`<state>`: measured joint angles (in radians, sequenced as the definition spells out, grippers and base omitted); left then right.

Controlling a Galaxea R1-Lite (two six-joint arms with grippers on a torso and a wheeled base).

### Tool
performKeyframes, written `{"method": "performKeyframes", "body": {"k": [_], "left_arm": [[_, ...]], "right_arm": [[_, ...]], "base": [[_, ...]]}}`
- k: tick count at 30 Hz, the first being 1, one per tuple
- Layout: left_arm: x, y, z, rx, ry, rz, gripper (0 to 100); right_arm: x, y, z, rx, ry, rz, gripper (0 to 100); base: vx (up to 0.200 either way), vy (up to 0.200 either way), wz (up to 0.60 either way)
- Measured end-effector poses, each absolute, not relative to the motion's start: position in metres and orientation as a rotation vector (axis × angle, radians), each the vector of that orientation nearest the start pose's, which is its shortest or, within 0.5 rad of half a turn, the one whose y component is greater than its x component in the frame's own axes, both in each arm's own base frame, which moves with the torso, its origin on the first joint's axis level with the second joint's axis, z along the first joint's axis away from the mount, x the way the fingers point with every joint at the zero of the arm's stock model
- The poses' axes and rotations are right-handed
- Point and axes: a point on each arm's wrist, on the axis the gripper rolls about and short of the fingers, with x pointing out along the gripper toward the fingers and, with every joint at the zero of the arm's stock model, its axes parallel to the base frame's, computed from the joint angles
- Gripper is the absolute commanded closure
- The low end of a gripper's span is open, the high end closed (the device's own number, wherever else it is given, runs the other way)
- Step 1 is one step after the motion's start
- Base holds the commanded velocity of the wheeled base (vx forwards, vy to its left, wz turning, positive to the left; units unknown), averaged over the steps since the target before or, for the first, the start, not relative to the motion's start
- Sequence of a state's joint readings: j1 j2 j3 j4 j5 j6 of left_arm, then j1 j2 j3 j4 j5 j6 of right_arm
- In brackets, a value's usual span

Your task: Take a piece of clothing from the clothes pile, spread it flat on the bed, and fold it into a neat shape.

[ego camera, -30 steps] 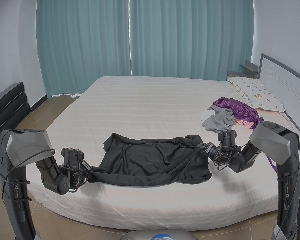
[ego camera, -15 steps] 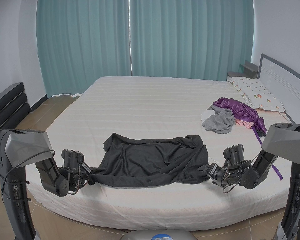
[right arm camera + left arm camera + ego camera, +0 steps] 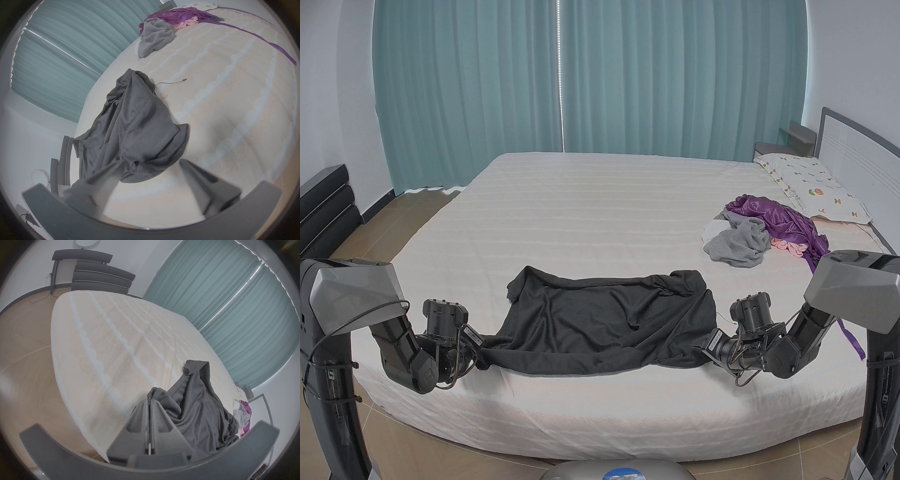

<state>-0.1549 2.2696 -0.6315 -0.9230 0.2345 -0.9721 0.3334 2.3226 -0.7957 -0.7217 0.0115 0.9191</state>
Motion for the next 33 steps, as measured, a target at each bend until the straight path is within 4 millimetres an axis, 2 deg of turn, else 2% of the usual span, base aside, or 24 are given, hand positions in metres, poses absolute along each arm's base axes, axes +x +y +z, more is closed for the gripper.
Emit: {"method": "performKeyframes", "body": {"k": [8, 16, 33], "left_arm": [[0.33, -0.046, -0.015, -0.793, 0.598, 0.405, 100], [0.33, -0.046, -0.015, -0.792, 0.597, 0.405, 100], [0.316, -0.049, -0.001, -0.762, 0.604, 0.38, 100]], "right_arm": [[0.345, 0.121, -0.031, 0.696, 0.891, -0.117, 100], [0.339, 0.12, -0.024, 0.696, 0.892, -0.114, 100], [0.28, 0.101, 0.026, 0.719, 0.913, -0.077, 100]], "base": [[0.0, 0.0, 0.0], [0.0, 0.0, 0.0], [0.0, 0.0, 0.0]]}}
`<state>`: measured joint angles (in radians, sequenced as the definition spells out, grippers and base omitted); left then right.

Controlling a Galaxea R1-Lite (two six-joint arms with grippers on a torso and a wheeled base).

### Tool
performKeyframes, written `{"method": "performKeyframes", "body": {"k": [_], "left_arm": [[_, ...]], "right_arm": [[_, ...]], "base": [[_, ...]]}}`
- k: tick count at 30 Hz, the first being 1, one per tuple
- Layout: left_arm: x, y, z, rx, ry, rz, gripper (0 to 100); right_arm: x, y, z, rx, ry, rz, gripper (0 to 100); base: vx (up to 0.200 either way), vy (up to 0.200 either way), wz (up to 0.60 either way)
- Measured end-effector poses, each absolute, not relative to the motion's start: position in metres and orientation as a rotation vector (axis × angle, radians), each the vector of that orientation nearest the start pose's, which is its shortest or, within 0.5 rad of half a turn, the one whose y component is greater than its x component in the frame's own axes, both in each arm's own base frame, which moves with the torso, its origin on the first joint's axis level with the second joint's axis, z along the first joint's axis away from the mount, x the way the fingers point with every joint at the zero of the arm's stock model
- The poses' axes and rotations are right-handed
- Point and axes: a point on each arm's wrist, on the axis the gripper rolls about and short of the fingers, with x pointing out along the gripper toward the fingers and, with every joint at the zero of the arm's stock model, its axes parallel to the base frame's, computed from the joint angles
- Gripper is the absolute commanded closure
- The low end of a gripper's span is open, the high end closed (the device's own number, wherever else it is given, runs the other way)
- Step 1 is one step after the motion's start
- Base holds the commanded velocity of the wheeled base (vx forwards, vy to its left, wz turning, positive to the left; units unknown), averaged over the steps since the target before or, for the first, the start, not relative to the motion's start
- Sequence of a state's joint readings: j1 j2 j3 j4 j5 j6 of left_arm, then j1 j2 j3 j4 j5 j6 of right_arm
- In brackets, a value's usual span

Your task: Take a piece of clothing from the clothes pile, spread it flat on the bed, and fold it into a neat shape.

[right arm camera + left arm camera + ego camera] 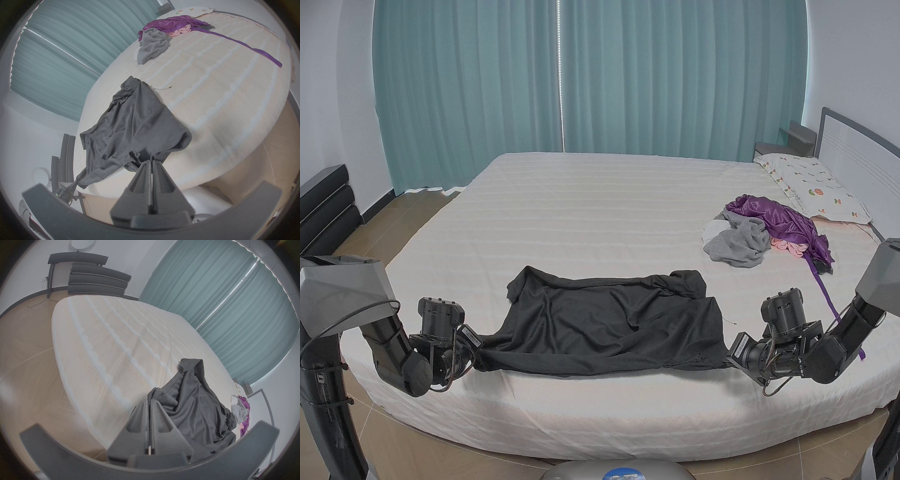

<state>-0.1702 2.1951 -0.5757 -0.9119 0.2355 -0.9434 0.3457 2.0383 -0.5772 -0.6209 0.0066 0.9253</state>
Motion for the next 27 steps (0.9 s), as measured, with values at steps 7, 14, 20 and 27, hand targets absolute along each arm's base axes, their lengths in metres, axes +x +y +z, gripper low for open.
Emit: {"method": "performKeyframes", "body": {"k": [7, 14, 20, 27], "left_arm": [[0.308, -0.048, 0.0, -0.685, 0.629, 0.359, 100], [0.3, -0.047, 0.001, -0.627, 0.651, 0.346, 100], [0.293, -0.047, 0.001, -0.578, 0.674, 0.333, 100], [0.286, -0.05, -0.001, -0.542, 0.699, 0.319, 100]], "right_arm": [[0.257, 0.094, 0.04, 0.725, 0.933, -0.055, 100], [0.239, 0.091, 0.051, 0.721, 0.94, -0.031, 100], [0.225, 0.091, 0.049, 0.695, 0.969, -0.017, 100], [0.218, 0.092, 0.045, 0.662, 0.995, -0.006, 100]], "base": [[0.0, 0.0, 0.0], [0.0, 0.0, 0.0], [0.0, 0.0, 0.0], [0.0, 0.0, 0.0]]}}
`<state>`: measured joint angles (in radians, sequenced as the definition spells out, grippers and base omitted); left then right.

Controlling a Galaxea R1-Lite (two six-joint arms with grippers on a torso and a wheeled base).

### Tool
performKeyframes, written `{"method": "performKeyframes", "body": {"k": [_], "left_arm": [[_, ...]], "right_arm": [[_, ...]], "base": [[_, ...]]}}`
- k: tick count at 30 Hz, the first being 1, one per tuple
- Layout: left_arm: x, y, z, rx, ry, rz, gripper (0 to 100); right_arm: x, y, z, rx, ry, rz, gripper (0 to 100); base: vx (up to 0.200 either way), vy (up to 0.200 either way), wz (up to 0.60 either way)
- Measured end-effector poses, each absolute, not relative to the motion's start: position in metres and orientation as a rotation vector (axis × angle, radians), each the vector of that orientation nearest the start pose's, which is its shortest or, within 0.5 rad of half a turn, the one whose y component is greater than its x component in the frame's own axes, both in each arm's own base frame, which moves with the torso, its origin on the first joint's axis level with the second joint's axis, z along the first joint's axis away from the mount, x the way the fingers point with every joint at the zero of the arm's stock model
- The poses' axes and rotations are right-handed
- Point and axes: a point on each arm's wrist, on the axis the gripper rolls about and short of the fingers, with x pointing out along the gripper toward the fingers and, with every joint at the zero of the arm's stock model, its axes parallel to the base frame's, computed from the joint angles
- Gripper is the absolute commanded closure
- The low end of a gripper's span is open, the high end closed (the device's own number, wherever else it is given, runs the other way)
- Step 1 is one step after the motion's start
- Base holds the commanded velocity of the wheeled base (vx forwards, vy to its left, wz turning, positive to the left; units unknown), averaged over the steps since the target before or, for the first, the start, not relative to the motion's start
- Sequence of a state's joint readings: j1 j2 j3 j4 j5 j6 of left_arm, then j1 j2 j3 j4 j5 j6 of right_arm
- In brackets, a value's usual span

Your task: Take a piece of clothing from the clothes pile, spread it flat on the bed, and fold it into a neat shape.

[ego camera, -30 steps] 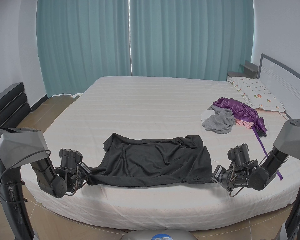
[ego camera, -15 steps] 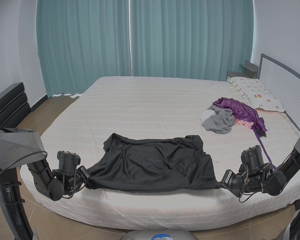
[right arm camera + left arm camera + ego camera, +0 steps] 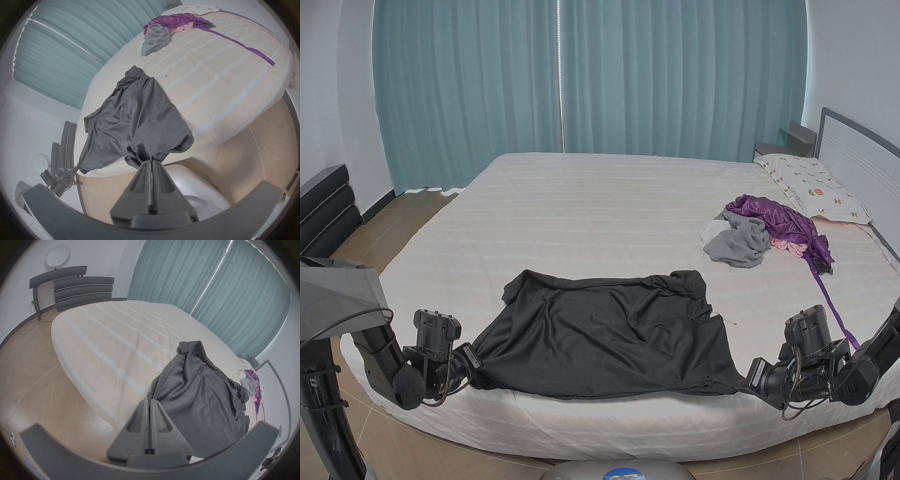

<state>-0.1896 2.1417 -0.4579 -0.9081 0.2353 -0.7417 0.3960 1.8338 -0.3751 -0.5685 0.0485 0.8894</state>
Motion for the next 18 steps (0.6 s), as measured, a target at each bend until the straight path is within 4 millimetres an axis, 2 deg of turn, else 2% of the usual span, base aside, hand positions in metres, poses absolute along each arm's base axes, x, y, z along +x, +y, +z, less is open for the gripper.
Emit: {"method": "performKeyframes", "body": {"k": [9, 10, 18], "left_arm": [[0.283, -0.05, -0.003, -0.528, 0.713, 0.316, 100], [0.283, -0.05, -0.003, -0.529, 0.713, 0.316, 100], [0.283, -0.05, -0.003, -0.528, 0.714, 0.316, 100]], "right_arm": [[0.223, 0.095, 0.035, 0.649, 1.03, -0.017, 100], [0.223, 0.095, 0.034, 0.647, 1.033, -0.019, 0], [0.229, 0.098, 0.029, 0.65, 1.049, -0.018, 0]], "base": [[0.0, 0.0, 0.0], [0.0, 0.0, 0.0], [0.0, 0.0, 0.0]]}}
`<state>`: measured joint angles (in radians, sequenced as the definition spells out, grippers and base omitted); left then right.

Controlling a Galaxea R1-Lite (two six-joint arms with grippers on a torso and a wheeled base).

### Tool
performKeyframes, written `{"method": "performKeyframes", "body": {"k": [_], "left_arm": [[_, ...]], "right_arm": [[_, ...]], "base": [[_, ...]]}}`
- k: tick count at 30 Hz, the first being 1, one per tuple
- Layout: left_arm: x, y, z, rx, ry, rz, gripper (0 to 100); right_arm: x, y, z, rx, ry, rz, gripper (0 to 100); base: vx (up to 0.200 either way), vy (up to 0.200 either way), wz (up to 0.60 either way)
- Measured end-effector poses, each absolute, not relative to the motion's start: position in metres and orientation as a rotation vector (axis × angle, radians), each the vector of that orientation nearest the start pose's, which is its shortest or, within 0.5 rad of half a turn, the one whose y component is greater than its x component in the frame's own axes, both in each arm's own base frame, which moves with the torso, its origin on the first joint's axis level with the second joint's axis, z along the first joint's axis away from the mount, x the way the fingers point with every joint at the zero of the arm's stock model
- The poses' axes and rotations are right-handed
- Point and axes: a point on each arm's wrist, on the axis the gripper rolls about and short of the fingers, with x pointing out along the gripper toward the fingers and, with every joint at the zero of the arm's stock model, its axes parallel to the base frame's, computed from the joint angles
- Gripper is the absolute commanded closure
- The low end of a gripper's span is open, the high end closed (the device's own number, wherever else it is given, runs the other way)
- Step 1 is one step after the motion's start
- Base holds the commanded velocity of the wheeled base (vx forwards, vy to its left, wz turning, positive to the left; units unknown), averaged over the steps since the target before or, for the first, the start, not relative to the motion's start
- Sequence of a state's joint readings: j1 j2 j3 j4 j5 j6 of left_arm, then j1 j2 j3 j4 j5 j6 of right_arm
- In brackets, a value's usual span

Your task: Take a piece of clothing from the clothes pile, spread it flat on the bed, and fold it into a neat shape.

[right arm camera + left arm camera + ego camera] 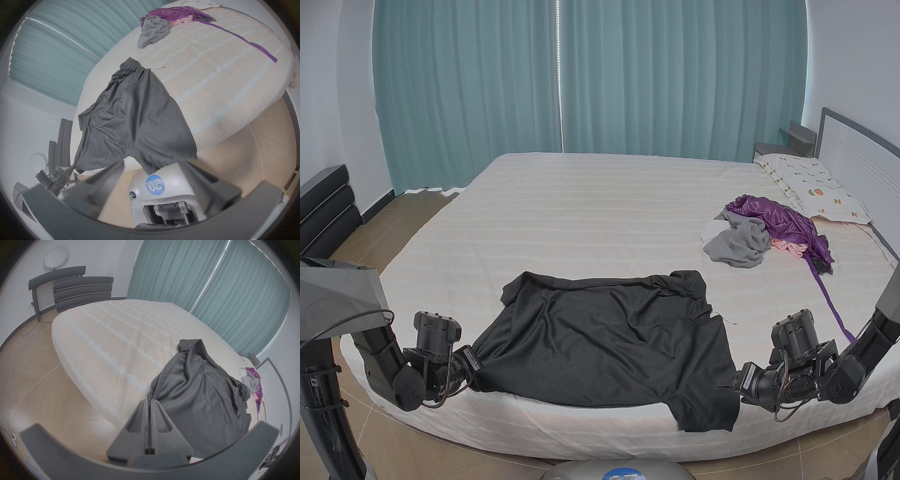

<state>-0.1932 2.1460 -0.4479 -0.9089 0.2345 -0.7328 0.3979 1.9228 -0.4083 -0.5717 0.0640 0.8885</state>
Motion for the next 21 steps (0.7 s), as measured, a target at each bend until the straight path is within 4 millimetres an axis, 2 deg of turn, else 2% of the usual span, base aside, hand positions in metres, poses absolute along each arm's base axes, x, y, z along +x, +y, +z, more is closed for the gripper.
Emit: {"method": "performKeyframes", "body": {"k": [21], "left_arm": [[0.283, -0.05, -0.004, -0.527, 0.716, 0.318, 100]], "right_arm": [[0.245, 0.095, 0.031, 0.672, 1.006, -0.023, 0]], "base": [[0.0, 0.0, 0.0]]}}
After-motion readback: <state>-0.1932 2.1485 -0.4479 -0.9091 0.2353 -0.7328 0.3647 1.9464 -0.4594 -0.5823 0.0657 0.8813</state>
